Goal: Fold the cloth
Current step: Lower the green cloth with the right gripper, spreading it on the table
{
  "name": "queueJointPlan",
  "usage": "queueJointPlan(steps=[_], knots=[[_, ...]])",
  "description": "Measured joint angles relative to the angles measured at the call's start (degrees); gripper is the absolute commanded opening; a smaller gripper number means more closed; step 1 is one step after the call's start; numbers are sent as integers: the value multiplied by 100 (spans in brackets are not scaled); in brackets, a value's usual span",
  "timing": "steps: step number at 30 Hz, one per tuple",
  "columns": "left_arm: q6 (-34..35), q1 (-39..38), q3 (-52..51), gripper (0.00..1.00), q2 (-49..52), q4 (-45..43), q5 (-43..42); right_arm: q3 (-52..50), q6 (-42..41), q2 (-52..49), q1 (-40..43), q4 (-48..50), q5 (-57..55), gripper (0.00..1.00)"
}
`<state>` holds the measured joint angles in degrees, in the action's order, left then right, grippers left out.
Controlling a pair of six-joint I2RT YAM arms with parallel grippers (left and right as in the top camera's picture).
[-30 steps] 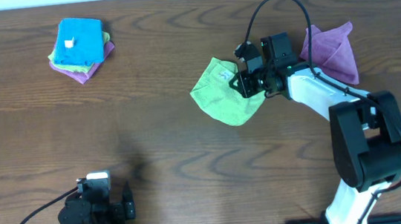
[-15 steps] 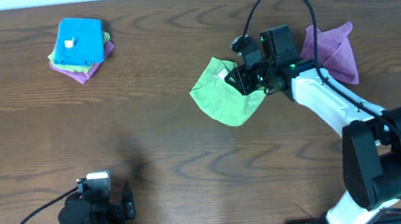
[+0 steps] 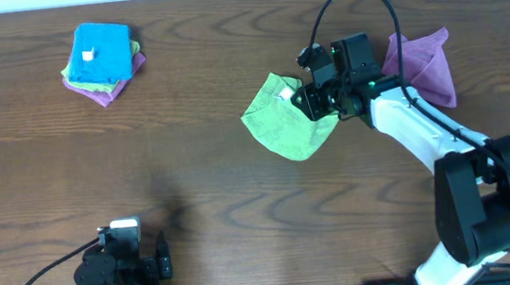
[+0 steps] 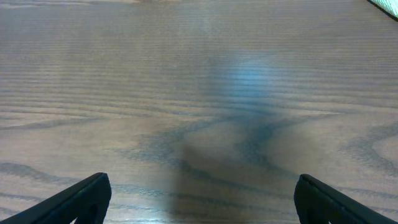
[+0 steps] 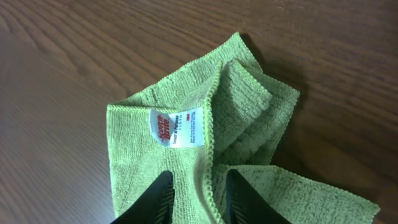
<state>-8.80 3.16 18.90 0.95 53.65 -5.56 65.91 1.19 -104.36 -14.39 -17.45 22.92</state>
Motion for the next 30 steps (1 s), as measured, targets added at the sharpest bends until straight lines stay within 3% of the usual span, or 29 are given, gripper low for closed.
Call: queueJointPlan(steps=[2, 6, 12, 18, 24, 28, 29, 30], knots=[[0, 0, 0, 95, 0, -2, 0, 0, 11, -42, -13, 37, -20, 25], [0, 0, 0, 95, 0, 0, 0, 0, 37, -50, -68, 79, 28, 1], [0, 0, 0, 95, 0, -2, 0, 0, 76, -50, -284, 85, 662, 1], [0, 0, 0, 95, 0, -2, 0, 4, 76, -52, -1438, -232, 1322, 2], [0, 0, 0, 95, 0, -2, 0, 4, 120, -55, -2411, -866, 1329, 34], [0, 0, 0, 95, 0, -2, 0, 4, 94, -59, -2540, -1296, 1056, 33], [0, 0, 0, 95, 0, -2, 0, 4, 87, -59, -2538, -1300, 955, 35], [0, 0, 0, 95, 0, 0, 0, 4, 61, -59, -2533, -1292, 844, 44]])
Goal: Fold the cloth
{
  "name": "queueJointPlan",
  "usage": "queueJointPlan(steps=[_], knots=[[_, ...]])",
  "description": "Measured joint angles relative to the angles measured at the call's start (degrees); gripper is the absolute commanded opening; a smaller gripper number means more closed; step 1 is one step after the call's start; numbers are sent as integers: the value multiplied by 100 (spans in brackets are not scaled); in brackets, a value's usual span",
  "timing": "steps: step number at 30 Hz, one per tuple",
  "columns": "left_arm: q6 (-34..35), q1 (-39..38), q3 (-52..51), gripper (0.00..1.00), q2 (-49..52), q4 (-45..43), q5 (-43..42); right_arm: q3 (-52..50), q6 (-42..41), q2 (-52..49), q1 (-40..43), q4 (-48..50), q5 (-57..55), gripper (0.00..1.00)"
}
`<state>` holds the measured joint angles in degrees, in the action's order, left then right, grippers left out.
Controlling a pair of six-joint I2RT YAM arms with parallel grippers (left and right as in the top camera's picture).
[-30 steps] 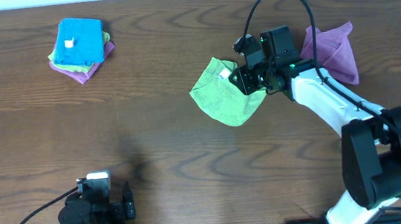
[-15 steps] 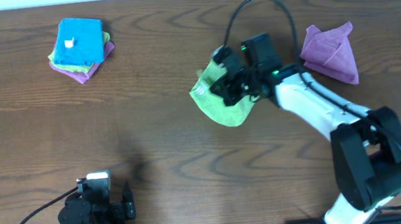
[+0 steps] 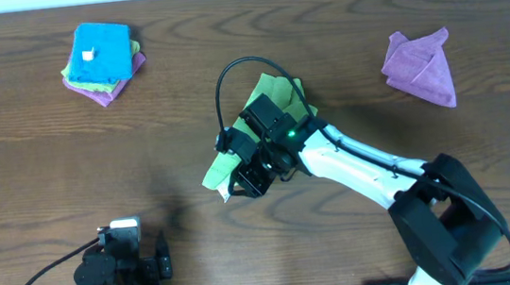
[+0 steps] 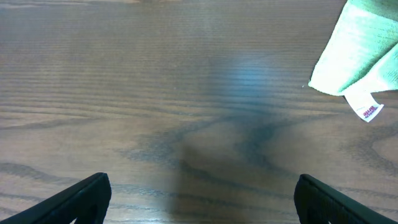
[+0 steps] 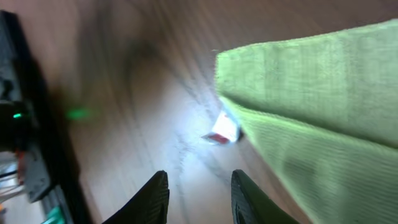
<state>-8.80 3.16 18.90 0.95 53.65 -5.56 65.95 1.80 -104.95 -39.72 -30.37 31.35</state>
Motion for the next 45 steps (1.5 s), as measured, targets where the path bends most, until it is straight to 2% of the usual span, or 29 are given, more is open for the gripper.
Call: queueJointPlan(steps=[3, 11, 20, 28, 30, 33, 37, 38, 40, 41, 45], knots=[[0, 0, 0, 95, 0, 0, 0, 0, -229, 20, 68, 186, -634, 75], [0, 0, 0, 95, 0, -2, 0, 0, -1062, 409, 820, 319, -2199, 76], [0, 0, 0, 95, 0, -2, 0, 0, -520, 411, 1827, 605, -2688, 74], [0, 0, 0, 95, 0, -2, 0, 0, -195, 404, 1967, 667, -2483, 71], [0, 0, 0, 95, 0, 0, 0, 0, -160, 356, 1967, 680, -2339, 66], [0, -2, 0, 95, 0, -2, 0, 0, -109, 208, 1967, 680, -2170, 48], [0, 0, 0, 95, 0, 0, 0, 0, -96, 155, 1967, 680, -2035, 31], [0, 0, 0, 95, 0, -2, 0, 0, -92, 155, 1967, 678, -2006, 25], [0, 0, 0, 95, 0, 0, 0, 0, -96, 155, 1967, 649, -1906, 6], [0, 0, 0, 95, 0, -2, 0, 0, -105, 155, 1967, 616, -1869, 1], [0, 0, 0, 95, 0, -2, 0, 2, -83, 155, 1967, 284, -1777, 1]])
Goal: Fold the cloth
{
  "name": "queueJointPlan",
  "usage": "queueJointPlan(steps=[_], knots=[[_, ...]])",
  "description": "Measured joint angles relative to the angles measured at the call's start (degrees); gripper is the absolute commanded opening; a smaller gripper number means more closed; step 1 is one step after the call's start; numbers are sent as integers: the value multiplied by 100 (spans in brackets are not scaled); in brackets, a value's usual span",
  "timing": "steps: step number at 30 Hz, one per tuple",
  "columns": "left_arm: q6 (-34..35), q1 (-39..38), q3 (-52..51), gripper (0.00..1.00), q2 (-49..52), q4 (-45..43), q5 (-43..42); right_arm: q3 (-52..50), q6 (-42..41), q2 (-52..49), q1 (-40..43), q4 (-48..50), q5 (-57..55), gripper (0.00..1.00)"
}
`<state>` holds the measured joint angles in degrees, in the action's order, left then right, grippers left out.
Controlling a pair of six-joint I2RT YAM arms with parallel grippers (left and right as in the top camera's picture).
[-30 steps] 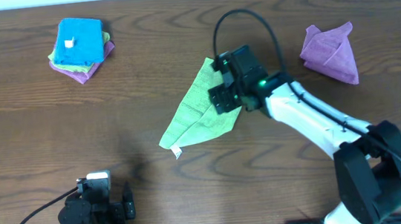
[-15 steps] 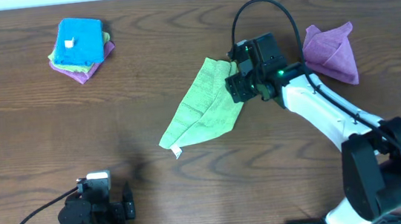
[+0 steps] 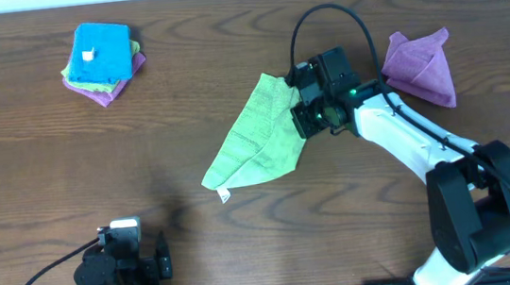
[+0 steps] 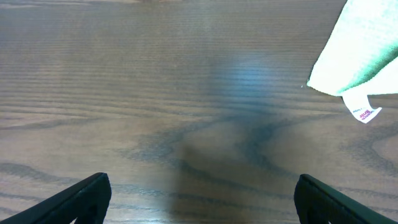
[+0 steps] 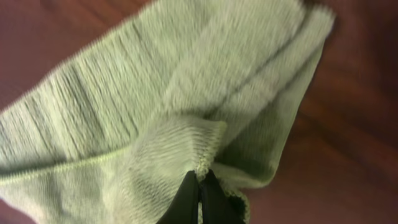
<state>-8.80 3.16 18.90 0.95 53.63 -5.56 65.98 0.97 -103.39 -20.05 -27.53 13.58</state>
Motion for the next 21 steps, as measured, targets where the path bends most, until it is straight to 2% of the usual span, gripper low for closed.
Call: queueJointPlan(steps=[5, 11, 14, 15, 16, 18, 21], knots=[[0, 0, 0, 95, -2, 2, 0, 9, -2, 13, 0, -852, -210, 1], [0, 0, 0, 95, 0, -2, 0, 28, -125, 151, 0, -2470, -603, 3], [0, 0, 0, 95, 0, 2, -2, 28, -431, 157, 0, -3176, -848, 26], [0, 0, 0, 95, 0, 2, 0, 31, -564, 157, 0, -3333, -916, 41], [0, 0, 0, 95, 0, 2, -2, 31, -715, 157, 0, -3471, -968, 52], [0, 0, 0, 95, 0, 0, 0, 28, -927, 164, 0, -3676, -1104, 63], [0, 0, 0, 95, 0, 2, 0, 28, -1252, 273, -7, -3580, -1305, 72]])
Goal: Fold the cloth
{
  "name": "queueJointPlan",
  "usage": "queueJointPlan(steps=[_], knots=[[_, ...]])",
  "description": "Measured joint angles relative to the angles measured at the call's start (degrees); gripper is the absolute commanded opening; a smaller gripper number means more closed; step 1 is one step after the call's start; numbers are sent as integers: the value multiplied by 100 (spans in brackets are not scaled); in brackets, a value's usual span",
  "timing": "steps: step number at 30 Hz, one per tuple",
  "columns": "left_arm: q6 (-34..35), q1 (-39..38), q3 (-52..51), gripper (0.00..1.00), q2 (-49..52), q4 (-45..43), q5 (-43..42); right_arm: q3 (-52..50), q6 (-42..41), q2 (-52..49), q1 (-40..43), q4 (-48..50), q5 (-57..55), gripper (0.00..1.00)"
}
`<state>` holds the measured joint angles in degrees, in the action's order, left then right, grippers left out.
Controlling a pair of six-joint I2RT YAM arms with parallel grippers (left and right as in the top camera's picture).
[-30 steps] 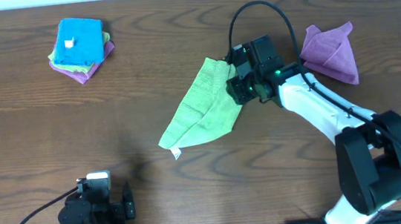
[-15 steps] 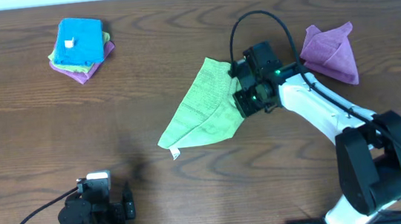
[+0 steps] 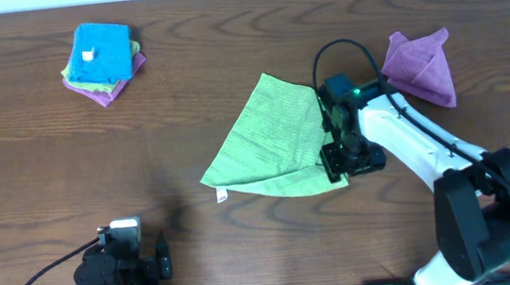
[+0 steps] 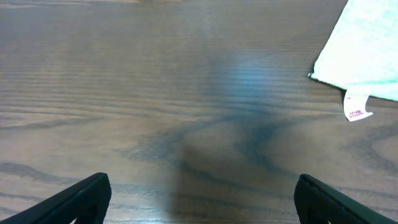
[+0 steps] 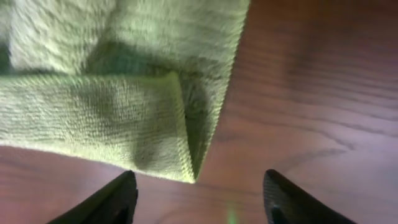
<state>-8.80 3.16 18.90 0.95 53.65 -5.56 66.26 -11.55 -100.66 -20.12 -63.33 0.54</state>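
The green cloth point(image 3: 269, 141) lies spread flat near the table's middle, its white tag at the lower left corner point(image 3: 224, 196). A folded corner of the cloth point(image 5: 143, 118) fills the right wrist view. My right gripper point(image 3: 338, 167) hangs over the cloth's lower right corner, open point(image 5: 199, 202), nothing between its fingers. My left gripper point(image 4: 199, 199) is open low over bare wood at the table's front left; the cloth's edge and tag point(image 4: 356, 112) show at its far right.
A purple cloth point(image 3: 421, 66) lies crumpled at the back right. A stack of folded cloths, blue on top point(image 3: 102, 59), sits at the back left. The left arm's base point(image 3: 117, 271) is at the front left edge.
My right gripper was shut on the cloth's upper right edge; it is now open at the lower right corner. The cloth lies wider, spread out toward the right.
First my right gripper pinched the crumpled green cloth near the purple one. Then it held the cloth out at the centre left, tag hanging down. Later it was shut on the right edge with the cloth partly spread. Now the cloth lies flat and released.
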Motion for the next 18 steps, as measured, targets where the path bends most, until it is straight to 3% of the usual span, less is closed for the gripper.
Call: queueJointPlan(steps=[4, 11, 18], knots=[[0, 0, 0, 95, 0, 0, -2, 0, -79, 424, 0, 448, -57, 78], [0, 0, 0, 95, 0, 0, 0, 2, 466, 372, 2, 1014, 341, 58], [0, 0, 0, 95, 0, 0, 0, 2, 616, -254, 153, 1189, 669, 52]])
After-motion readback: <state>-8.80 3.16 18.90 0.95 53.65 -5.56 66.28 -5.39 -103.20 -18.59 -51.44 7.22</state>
